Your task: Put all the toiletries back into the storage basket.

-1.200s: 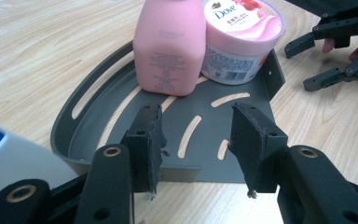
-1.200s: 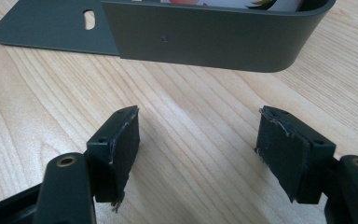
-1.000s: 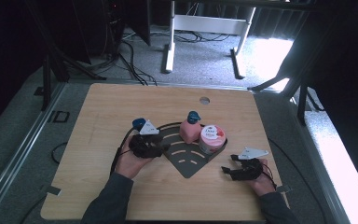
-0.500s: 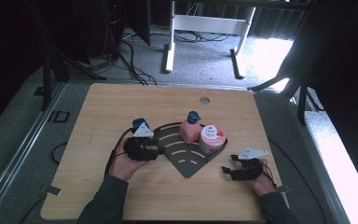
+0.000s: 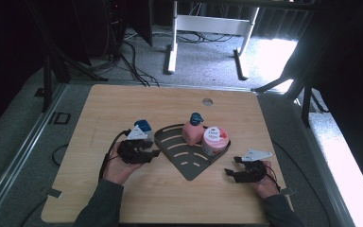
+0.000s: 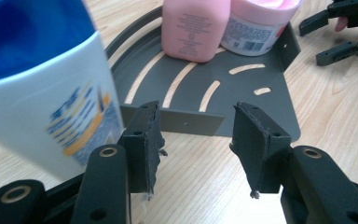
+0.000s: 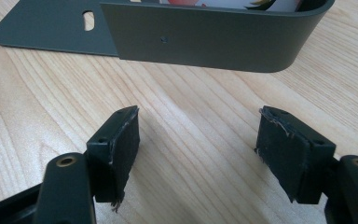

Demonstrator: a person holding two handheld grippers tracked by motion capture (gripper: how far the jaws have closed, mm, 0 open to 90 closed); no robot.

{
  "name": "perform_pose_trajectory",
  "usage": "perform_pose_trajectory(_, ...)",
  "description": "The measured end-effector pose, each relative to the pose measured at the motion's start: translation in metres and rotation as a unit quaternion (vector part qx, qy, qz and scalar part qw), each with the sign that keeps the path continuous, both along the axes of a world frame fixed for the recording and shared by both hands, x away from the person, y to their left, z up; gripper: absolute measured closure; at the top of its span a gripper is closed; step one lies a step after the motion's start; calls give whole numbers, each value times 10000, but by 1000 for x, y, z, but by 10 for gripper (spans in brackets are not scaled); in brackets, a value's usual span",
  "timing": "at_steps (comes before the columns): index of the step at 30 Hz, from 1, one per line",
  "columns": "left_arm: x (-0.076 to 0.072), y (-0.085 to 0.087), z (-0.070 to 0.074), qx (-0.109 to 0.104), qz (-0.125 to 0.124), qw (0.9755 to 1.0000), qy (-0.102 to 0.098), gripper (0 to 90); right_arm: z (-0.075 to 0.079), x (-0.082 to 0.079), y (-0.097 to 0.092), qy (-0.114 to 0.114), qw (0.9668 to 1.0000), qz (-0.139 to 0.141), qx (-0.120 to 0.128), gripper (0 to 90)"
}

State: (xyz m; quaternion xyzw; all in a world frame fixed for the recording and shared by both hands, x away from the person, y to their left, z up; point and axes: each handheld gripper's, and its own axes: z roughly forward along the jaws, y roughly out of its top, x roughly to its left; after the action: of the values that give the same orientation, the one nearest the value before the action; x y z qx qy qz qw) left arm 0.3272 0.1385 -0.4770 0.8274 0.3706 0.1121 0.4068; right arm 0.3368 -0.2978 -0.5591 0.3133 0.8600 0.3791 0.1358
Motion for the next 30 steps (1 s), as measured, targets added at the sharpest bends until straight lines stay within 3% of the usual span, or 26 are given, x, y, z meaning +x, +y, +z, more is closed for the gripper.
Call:
perform_pose_trajectory(4, 0, 6, -1, -75, 68, 9999, 29, 520, 0, 0, 0, -4, 10000, 4, -6, 295)
perform_pose_trajectory(14, -3, 18, 1, -27, 165, 9999, -18, 531, 0, 0, 0, -5, 10000, 0, -10, 295)
perform_pose_trajectory(23, -5, 36, 1, -60, 399, 9992, 38, 522, 0, 1, 0, -11, 10000, 3, -5, 294)
perform_pose_trajectory(30, -4, 45, 4, 13, 633, 9980, -48, 477, 0, 1, 0, -9, 10000, -1, -9, 294)
